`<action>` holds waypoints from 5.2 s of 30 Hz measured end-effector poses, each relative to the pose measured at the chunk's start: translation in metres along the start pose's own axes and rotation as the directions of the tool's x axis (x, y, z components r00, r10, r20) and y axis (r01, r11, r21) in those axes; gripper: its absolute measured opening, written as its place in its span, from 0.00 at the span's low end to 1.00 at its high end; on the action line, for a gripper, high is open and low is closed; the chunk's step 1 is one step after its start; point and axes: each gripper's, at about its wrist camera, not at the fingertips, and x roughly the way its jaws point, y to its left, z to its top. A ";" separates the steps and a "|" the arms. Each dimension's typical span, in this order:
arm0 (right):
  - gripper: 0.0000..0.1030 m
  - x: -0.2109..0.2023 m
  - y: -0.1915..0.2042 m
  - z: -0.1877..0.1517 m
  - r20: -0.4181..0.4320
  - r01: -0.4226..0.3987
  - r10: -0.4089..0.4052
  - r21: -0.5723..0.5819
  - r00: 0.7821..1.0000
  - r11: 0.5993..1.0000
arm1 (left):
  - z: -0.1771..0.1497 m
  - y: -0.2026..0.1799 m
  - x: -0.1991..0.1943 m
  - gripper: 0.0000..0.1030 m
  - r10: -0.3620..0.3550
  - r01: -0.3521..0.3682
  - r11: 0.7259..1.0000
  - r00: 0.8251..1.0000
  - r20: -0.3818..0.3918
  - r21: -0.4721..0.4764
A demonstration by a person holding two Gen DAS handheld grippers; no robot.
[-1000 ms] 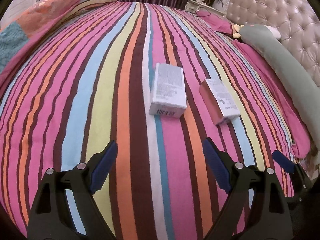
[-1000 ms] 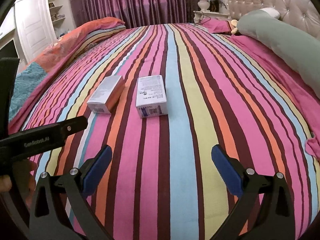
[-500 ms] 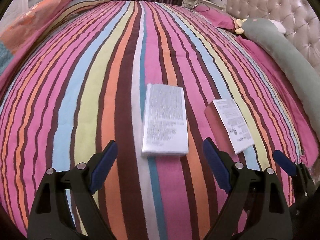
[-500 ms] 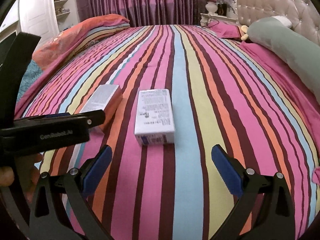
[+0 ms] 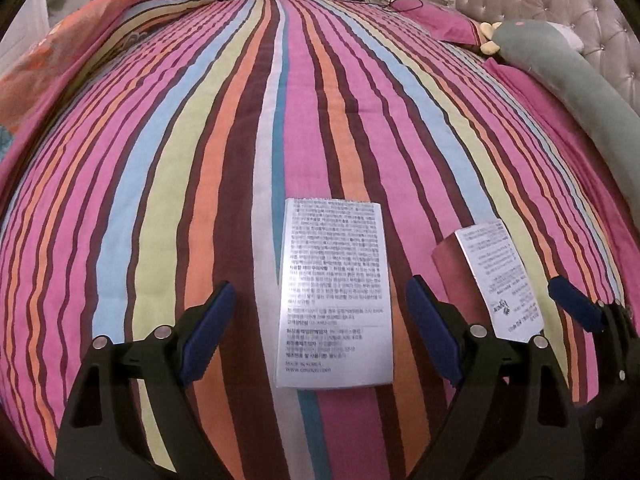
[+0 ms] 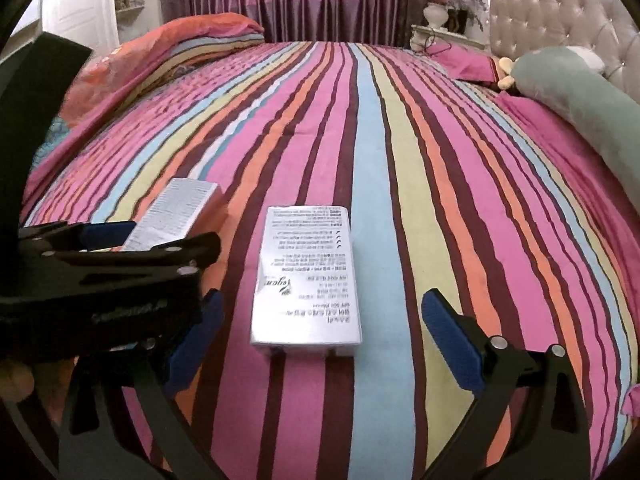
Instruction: Collect trash
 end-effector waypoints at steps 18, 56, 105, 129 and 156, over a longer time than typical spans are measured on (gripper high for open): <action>0.44 0.007 0.005 0.002 -0.064 -0.026 0.028 0.033 0.998 0.999 | -0.008 0.003 -0.003 0.46 0.037 -0.037 0.999 0.999 0.006 -0.010; 0.44 -0.212 0.022 -0.169 -0.045 -0.084 0.092 0.145 0.995 0.986 | -0.227 0.014 -0.214 0.46 -0.028 0.029 1.000 0.997 0.065 -0.004; 0.44 -0.125 0.041 -0.408 -0.688 -0.008 0.340 0.437 0.642 0.900 | -0.504 -0.019 -0.124 0.46 -0.038 0.083 0.996 0.786 -0.617 0.044; 0.92 -0.095 0.051 -0.435 -0.777 0.082 0.348 0.453 0.525 0.888 | -0.517 -0.013 -0.090 0.72 -0.029 0.055 0.998 0.663 -0.748 0.010; 0.92 -0.249 0.038 -0.298 -0.198 -0.016 0.066 0.244 0.978 0.970 | -0.410 0.008 -0.231 0.72 0.023 -0.020 1.000 0.985 -0.174 0.019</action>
